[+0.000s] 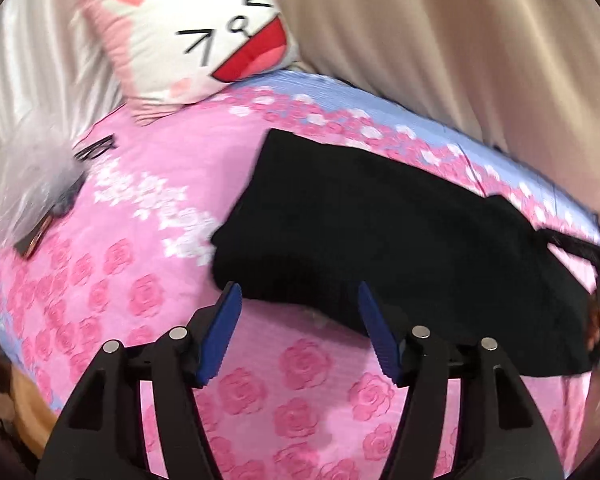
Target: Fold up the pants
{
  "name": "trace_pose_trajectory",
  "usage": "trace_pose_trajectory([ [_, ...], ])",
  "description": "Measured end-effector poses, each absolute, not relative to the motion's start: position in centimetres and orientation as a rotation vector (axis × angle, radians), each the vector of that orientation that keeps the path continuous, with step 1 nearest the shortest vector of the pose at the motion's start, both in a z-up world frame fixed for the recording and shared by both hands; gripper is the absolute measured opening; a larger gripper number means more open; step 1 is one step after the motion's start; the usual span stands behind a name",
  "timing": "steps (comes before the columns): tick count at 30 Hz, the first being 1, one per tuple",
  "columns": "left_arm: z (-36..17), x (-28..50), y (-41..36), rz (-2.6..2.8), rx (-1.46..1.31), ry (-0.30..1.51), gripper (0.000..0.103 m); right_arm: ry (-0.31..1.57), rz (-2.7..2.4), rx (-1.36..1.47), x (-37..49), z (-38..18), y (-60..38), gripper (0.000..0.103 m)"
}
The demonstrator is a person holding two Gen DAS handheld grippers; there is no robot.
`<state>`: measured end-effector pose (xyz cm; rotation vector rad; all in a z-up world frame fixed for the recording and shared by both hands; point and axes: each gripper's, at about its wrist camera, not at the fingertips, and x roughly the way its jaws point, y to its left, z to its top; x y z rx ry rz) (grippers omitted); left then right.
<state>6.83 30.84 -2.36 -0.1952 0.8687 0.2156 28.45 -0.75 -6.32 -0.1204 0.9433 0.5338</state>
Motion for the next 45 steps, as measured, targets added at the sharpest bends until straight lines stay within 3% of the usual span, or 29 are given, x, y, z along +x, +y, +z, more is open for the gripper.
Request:
trace_pose_trajectory([
  [1, -2.8, 7.4, 30.2, 0.215, -0.163, 0.879, 0.059, 0.953, 0.512, -0.170, 29.2, -7.1, 0.0, 0.045],
  [2, -3.4, 8.0, 29.7, 0.222, -0.134, 0.894, 0.059, 0.962, 0.494, -0.241, 29.8, -7.8, 0.9, 0.022],
  [3, -3.9, 8.5, 29.3, 0.233, -0.109, 0.909, 0.059, 0.931, 0.479, -0.287, 30.3, -7.3, 1.4, 0.009],
  [4, -3.9, 8.0, 29.2, 0.237, -0.096, 0.917, 0.059, 0.900, 0.459, -0.286, 31.1, -6.3, 1.4, 0.002],
  [9, -5.8, 9.1, 29.7, 0.271, -0.077, 0.955, 0.071, 0.883, 0.357, -0.178, 35.5, -4.9, -1.1, 0.000],
  [12, -5.8, 8.0, 31.0, 0.273, -0.093, 0.941, 0.078, 0.832, 0.465, -0.136, 31.1, -3.5, -1.0, 0.012],
  [14, -5.9, 7.1, 31.8, 0.294, -0.082, 0.930, 0.083, 0.858, 0.553, -0.164, 28.0, -4.6, 0.2, 0.015],
  [17, -6.5, 7.3, 31.9, 0.292, -0.078, 0.942, 0.083, 0.916, 0.557, -0.242, 27.8, -7.4, 2.3, 0.013],
  [18, -6.8, 7.9, 31.7, 0.302, -0.061, 0.946, 0.083, 0.913, 0.522, -0.270, 29.0, -8.4, 2.7, 0.004],
  [20, -7.1, 9.0, 31.2, 0.309, -0.032, 0.924, 0.084, 0.892, 0.501, -0.165, 30.9, -7.4, 2.0, 0.003],
  [22, -7.1, 9.8, 31.3, 0.332, -0.026, 0.905, 0.085, 0.897, 0.457, -0.070, 31.4, -5.8, 1.2, 0.005],
  [24, -6.6, 9.4, 32.1, 0.320, -0.054, 0.906, 0.085, 0.857, 0.496, -0.038, 29.2, -4.2, 0.9, 0.017],
  [25, -6.1, 8.5, 32.9, 0.300, -0.078, 0.898, 0.086, 0.846, 0.509, -0.052, 27.9, -3.7, 1.0, 0.017],
  [27, -5.2, 6.2, 34.7, 0.307, -0.095, 0.882, 0.087, 0.841, 0.592, -0.095, 23.8, -3.5, 2.2, 0.035],
  [29, -4.6, 4.6, 35.7, 0.413, -0.031, 0.872, 0.086, 0.841, 0.661, -0.153, 20.8, -4.0, 3.9, 0.044],
  [31, -3.5, 3.1, 36.5, 0.470, 0.003, 0.859, 0.086, 0.836, 0.788, -0.252, 17.3, -4.5, 7.8, 0.046],
  [32, -3.0, 2.5, 36.8, 0.478, -0.009, 0.852, 0.086, 0.825, 0.841, -0.305, 16.0, -4.7, 10.3, 0.053],
  [33, -2.6, 2.0, 36.9, 0.477, -0.021, 0.844, 0.086, 0.809, 0.874, -0.348, 15.2, -4.9, 12.2, 0.066],
  [35, -1.6, 1.0, 36.6, 0.460, -0.033, 0.820, 0.086, 0.731, 0.918, -0.490, 12.9, -5.4, 16.8, 0.076],
  [40, -0.9, -1.4, 35.7, 0.446, -0.006, 0.811, 0.086, 0.673, 0.930, -0.752, 12.5, -8.4, 25.3, 0.075],
  [41, -1.0, -1.8, 35.8, 0.440, -0.016, 0.815, 0.086, 0.726, 0.936, -0.774, 13.5, -9.3, 26.5, 0.061],
  [42, -1.1, -2.4, 35.9, 0.436, -0.026, 0.818, 0.086, 0.761, 0.931, -0.751, 15.1, -9.3, 27.1, 0.025],
  [43, -1.1, -2.7, 36.0, 0.437, -0.030, 0.818, 0.086, 0.792, 0.955, -0.670, 16.0, -8.2, 27.0, 0.023],
  [44, -1.2, -3.2, 36.0, 0.433, -0.030, 0.816, 0.086, 0.788, 0.963, -0.580, 16.6, -6.6, 26.0, 0.009],
  [45, -1.1, -3.6, 35.9, 0.431, -0.028, 0.810, 0.086, 0.739, 0.949, -0.490, 17.3, -4.1, 25.1, 0.009],
])
